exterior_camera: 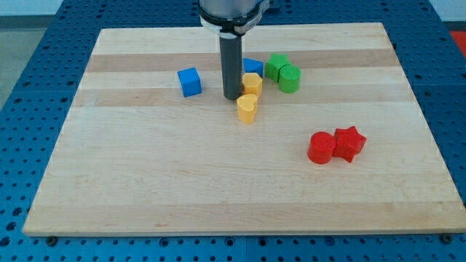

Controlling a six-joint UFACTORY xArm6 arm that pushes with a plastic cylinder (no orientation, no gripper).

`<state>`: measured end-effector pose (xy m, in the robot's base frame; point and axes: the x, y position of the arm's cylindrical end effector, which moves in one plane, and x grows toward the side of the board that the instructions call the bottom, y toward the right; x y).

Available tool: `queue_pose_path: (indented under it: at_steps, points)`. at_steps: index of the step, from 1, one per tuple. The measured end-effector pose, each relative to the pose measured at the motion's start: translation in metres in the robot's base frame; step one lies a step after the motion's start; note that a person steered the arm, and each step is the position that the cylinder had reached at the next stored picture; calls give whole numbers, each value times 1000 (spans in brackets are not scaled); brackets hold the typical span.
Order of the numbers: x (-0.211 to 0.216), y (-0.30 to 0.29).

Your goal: Slightly move the blue triangle towards the right

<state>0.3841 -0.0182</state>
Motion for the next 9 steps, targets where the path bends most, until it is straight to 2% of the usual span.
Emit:
queue_pose_path:
  at_steps: [2, 5, 9]
  points:
    - [-3, -19]
    - [-45, -19]
    - [-47, -10]
